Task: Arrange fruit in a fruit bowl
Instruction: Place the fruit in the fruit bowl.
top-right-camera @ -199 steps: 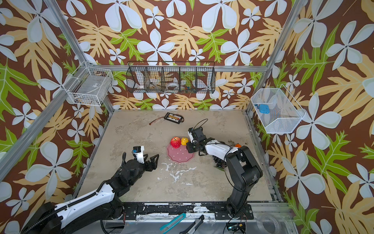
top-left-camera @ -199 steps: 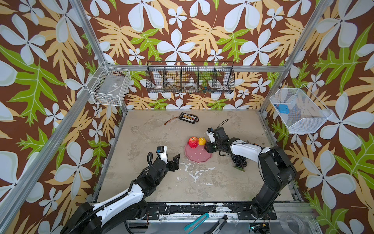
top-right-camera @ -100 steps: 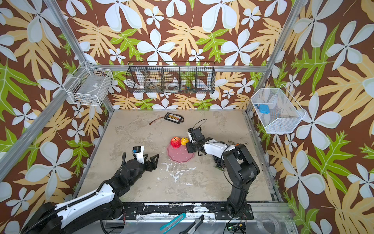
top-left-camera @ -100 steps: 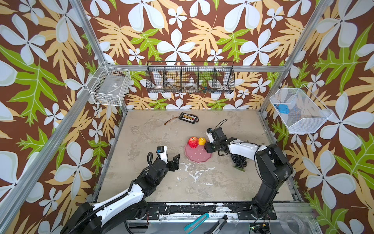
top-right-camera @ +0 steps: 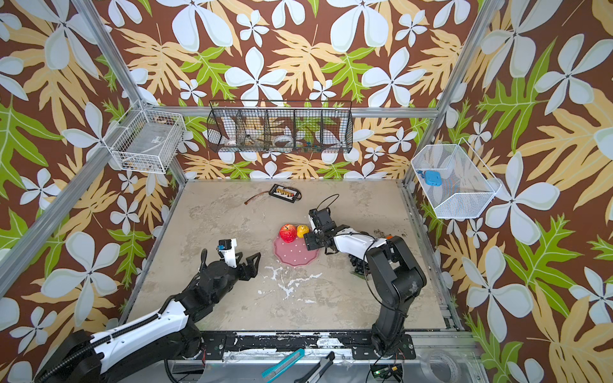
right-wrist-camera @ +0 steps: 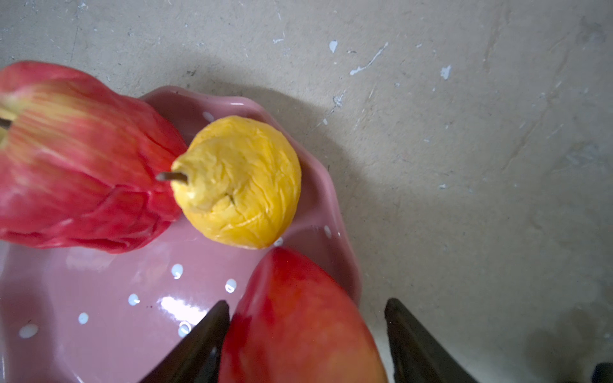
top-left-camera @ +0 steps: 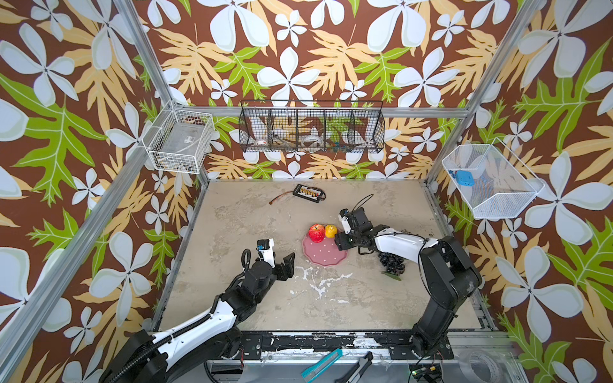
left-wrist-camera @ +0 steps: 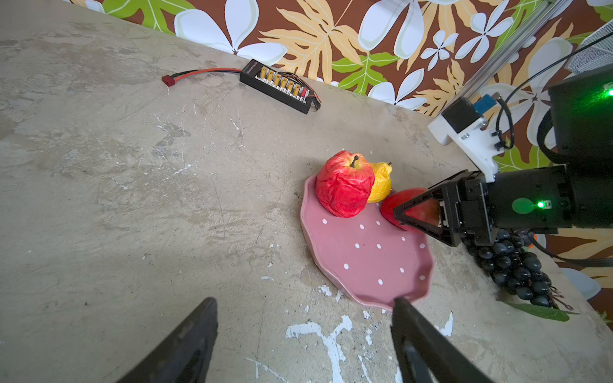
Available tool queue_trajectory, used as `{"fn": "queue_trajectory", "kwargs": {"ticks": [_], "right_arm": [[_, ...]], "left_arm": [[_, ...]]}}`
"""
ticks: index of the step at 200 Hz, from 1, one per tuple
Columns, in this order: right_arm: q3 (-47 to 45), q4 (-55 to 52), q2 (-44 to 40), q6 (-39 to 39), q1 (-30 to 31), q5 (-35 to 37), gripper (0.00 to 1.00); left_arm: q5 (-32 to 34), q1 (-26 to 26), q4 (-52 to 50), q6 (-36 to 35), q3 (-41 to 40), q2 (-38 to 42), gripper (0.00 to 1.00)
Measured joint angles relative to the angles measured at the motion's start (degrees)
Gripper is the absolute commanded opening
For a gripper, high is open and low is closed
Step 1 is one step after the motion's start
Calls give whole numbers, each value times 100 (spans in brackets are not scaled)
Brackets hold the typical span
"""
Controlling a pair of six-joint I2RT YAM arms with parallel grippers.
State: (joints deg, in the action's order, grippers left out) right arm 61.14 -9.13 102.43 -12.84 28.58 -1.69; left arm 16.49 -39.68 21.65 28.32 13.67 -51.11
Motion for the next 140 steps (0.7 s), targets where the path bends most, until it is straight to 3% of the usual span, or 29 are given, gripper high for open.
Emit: {"fn": "queue_trajectory", "kwargs": {"ticks": [140], "right_arm": [[-37, -15, -173, -2, -4, -151, 88]], "left_arm": [[17, 0, 0, -13, 20, -28, 83]]}}
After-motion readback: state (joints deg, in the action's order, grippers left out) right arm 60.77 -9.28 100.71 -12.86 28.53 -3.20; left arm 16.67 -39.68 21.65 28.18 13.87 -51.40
